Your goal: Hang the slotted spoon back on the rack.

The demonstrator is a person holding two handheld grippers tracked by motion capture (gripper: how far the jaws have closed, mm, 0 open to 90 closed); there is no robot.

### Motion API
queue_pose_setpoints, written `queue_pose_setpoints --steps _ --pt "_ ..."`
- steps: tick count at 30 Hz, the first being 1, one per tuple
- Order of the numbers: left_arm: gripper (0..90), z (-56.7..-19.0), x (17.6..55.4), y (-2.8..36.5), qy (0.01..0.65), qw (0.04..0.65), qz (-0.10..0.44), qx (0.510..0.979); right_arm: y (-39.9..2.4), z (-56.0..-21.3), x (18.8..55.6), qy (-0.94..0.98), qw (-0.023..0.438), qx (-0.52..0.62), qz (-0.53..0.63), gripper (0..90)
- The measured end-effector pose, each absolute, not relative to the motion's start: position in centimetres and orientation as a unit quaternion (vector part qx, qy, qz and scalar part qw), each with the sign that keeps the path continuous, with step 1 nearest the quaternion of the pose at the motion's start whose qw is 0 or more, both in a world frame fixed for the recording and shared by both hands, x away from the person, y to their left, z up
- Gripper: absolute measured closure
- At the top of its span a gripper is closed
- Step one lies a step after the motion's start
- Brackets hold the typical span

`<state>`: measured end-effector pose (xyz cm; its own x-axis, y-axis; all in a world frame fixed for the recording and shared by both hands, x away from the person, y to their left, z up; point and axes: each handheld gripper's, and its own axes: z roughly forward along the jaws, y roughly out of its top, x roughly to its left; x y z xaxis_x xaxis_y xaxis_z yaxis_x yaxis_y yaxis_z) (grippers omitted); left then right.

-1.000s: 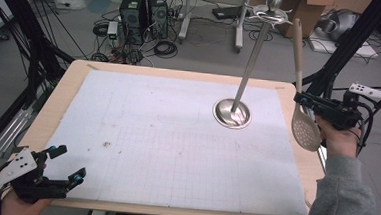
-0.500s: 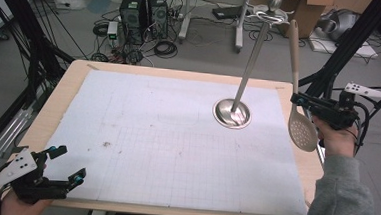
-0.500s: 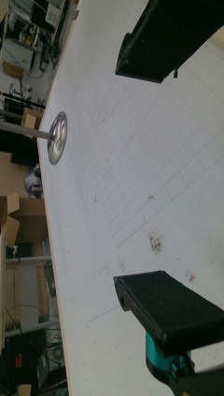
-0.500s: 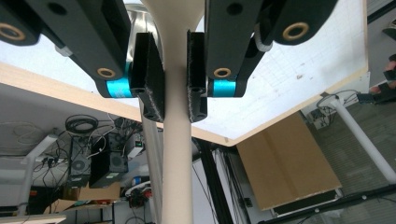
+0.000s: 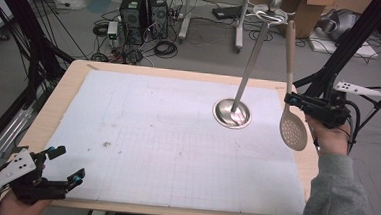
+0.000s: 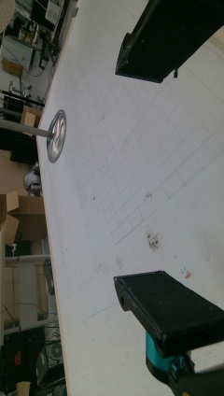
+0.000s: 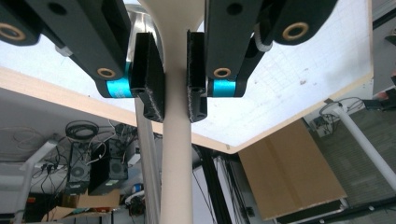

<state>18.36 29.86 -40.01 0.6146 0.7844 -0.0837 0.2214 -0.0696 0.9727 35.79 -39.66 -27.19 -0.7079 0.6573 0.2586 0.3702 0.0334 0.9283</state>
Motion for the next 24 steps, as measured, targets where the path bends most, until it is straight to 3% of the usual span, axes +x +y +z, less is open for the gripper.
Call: queue_pose_setpoints --steps 24 --pt "2.4 -39.9 18.2 30.0 0.366 0.577 0.247 0.688 -36.7 -27.4 37.3 0.733 0.145 0.379 0.546 78.5"
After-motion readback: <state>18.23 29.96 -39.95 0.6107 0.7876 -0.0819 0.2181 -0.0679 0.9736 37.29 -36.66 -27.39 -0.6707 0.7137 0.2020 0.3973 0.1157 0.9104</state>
